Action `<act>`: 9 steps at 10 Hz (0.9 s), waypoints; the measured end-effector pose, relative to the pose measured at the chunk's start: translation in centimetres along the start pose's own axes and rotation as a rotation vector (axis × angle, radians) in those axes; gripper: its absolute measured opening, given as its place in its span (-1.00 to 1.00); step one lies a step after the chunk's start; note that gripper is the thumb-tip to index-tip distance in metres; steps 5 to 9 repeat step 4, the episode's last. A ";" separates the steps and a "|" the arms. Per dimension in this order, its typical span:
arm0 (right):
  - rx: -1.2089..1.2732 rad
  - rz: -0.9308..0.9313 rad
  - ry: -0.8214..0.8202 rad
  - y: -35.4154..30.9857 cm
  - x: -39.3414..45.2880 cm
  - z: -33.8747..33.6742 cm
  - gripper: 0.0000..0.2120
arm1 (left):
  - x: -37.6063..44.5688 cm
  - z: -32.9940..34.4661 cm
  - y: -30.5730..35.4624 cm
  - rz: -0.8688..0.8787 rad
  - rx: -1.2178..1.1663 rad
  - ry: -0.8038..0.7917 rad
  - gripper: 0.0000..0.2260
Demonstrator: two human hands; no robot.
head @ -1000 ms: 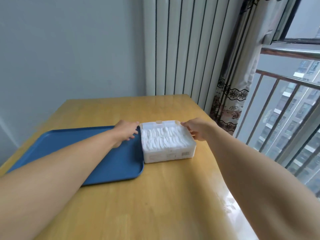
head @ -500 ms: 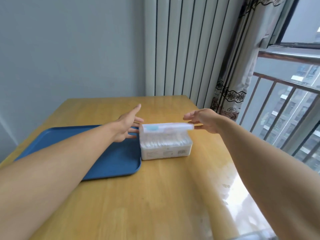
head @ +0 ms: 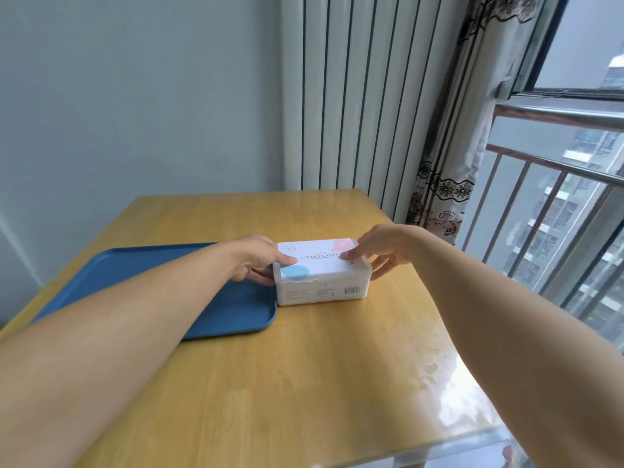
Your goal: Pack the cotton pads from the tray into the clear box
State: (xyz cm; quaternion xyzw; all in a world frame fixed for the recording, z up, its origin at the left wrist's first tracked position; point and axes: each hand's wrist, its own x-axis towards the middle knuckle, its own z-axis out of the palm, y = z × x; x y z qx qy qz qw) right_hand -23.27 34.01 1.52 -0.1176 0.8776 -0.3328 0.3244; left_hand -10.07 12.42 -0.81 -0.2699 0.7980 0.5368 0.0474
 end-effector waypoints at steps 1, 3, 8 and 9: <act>-0.015 0.004 0.031 0.0 0.3 0.5 -0.40 | -0.3 0.1 -0.2 0.008 -0.007 0.007 -0.67; -0.097 -0.012 0.073 0.0 0.8 0.7 -0.40 | -0.3 -0.1 -0.2 0.022 0.029 -0.014 -0.68; -0.177 -0.039 0.138 -0.4 0.4 0.5 -0.36 | -0.4 -0.4 -0.5 0.017 0.049 -0.015 -0.65; -0.177 -0.039 0.138 -0.4 0.4 0.5 -0.36 | -0.4 -0.4 -0.5 0.017 0.049 -0.015 -0.65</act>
